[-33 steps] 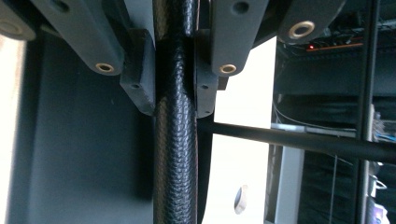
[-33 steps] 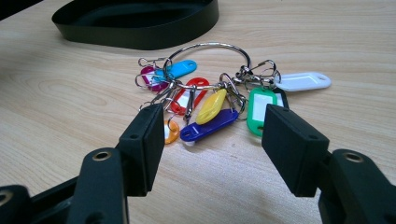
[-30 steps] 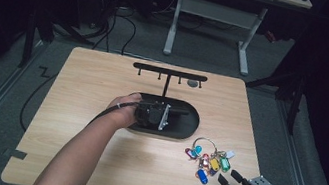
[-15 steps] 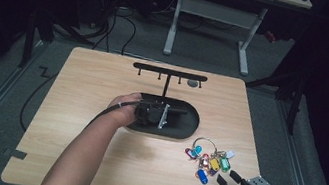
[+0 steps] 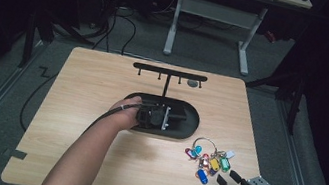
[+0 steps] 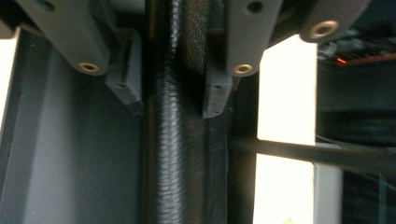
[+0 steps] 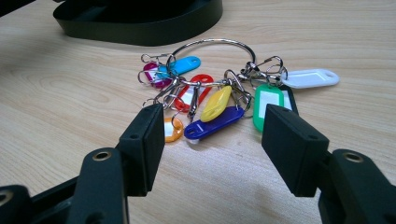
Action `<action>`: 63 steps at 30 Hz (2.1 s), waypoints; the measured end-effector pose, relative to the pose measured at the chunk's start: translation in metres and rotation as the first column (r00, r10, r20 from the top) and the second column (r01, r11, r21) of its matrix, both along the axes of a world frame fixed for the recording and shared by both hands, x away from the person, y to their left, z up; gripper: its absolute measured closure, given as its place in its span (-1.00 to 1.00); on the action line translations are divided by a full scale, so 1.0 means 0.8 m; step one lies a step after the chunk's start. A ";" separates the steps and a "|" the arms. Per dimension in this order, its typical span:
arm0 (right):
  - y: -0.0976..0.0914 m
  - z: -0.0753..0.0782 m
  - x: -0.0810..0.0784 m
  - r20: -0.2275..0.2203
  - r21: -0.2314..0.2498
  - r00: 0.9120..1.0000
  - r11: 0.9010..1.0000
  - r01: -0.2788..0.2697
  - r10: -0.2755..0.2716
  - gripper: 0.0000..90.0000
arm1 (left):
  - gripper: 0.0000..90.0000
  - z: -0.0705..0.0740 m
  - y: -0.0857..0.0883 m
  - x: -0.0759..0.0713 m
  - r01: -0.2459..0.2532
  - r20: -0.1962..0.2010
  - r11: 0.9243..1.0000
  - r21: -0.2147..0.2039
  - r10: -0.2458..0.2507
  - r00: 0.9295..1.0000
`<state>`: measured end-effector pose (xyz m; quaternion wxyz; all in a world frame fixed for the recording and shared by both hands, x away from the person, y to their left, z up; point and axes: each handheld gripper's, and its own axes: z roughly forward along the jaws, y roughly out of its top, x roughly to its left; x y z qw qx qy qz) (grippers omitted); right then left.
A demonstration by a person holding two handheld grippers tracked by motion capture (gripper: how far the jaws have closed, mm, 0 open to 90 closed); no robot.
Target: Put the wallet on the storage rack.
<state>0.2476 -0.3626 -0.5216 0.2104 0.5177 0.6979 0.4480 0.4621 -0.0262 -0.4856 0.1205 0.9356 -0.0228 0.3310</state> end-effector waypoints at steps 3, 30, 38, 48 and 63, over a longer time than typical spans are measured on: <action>0.001 0.000 0.000 0.000 -0.003 1.000 1.000 -0.003 0.003 -0.12 | 0.31 0.001 0.000 -0.001 -0.008 -0.007 1.000 -0.002 0.008 1.000; 0.013 0.004 0.007 0.014 -0.052 0.999 0.997 -0.051 0.052 -0.10 | 0.19 0.030 0.058 -0.067 -0.158 -0.112 0.948 -0.276 0.132 0.985; 0.016 0.001 0.009 0.000 -0.061 0.998 0.996 -0.065 0.065 -0.09 | 0.11 0.012 0.082 -0.095 -0.226 -0.199 0.907 -0.356 0.163 0.966; 0.019 0.000 0.010 -0.007 -0.073 0.997 0.994 -0.079 0.078 -0.09 | 0.07 -0.013 0.107 -0.118 -0.293 -0.294 0.864 -0.410 0.179 0.939; 0.022 -0.001 0.010 -0.013 -0.077 0.996 0.993 -0.092 0.091 -0.05 | 0.04 -0.037 0.160 -0.165 -0.422 -0.440 0.752 -0.506 0.196 0.876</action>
